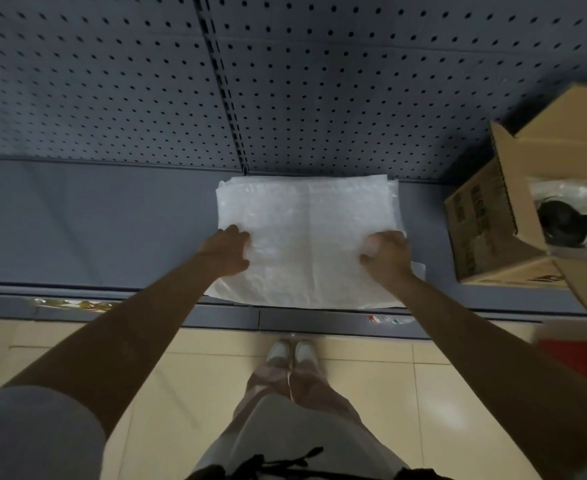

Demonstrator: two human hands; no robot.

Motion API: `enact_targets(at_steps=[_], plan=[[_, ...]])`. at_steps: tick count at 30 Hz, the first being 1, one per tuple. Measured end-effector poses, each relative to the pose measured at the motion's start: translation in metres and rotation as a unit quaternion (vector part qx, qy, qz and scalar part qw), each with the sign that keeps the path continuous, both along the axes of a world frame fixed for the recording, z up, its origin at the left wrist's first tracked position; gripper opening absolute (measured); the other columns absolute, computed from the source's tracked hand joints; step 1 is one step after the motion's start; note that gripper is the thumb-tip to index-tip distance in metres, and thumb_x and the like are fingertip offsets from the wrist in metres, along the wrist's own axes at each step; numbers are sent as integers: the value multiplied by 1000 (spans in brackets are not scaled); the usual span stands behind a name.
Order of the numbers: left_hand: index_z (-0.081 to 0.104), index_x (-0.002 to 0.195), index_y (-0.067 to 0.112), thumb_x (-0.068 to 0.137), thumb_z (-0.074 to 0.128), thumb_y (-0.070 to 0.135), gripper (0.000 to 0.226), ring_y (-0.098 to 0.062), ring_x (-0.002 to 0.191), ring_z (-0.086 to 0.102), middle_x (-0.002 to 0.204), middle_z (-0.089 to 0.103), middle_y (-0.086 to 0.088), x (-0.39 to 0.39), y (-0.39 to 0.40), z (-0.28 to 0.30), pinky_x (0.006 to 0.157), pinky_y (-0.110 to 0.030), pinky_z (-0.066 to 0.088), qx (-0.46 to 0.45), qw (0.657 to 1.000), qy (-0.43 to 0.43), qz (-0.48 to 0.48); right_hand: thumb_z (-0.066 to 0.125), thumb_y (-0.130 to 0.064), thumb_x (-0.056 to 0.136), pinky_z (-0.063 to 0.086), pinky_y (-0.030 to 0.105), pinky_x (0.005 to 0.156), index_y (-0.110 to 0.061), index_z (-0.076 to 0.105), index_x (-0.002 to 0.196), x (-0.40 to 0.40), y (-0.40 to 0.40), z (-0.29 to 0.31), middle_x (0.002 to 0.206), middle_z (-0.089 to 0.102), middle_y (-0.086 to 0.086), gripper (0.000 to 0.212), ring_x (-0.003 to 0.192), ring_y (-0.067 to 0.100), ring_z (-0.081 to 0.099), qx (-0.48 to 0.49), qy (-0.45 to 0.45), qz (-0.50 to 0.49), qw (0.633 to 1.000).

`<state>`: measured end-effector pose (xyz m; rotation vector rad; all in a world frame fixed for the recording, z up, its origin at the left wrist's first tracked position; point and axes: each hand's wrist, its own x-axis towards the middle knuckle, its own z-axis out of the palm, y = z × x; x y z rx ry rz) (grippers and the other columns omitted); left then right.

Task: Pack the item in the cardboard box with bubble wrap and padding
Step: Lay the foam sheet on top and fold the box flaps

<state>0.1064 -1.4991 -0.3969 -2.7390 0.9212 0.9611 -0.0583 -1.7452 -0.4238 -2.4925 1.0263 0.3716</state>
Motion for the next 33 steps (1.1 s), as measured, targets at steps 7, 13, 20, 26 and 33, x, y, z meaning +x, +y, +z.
enact_targets(at_steps=[7,13,20,26,33], plan=[[38,140,11,87,61,16,58,-38,133,27,144,27,-17,-8,-4,-6,108,-41,32,-109,972,-6,206,68,-21,84,39,41,100,-7,48,126,-21,-30,-2,131,44,23,49,122,39,42,41,-8,-88,995],[28,137,5,82,67,12,68,-40,128,40,140,34,-22,1,-4,-11,107,-47,38,-187,865,34,464,75,-22,78,46,44,100,-10,37,139,-20,-34,-3,136,50,14,73,117,34,54,200,-91,-243,945],[42,134,-2,80,70,5,61,-36,111,55,131,52,-22,5,6,-11,90,-41,47,-268,787,160,533,73,-20,80,52,31,71,-10,63,116,-18,-40,21,111,69,12,39,88,26,67,377,-64,-219,898],[54,122,-1,86,66,13,40,-29,88,58,102,60,-15,2,1,8,78,-34,45,-297,799,207,481,63,-40,85,52,31,75,-12,58,125,3,-37,79,109,70,6,49,95,21,67,489,26,-119,864],[54,131,10,91,35,65,71,-31,114,60,126,62,-14,-3,-14,20,104,-48,44,-345,729,313,501,31,-85,69,40,50,105,-34,46,138,39,21,84,148,37,-3,87,135,27,37,608,74,-26,790]])
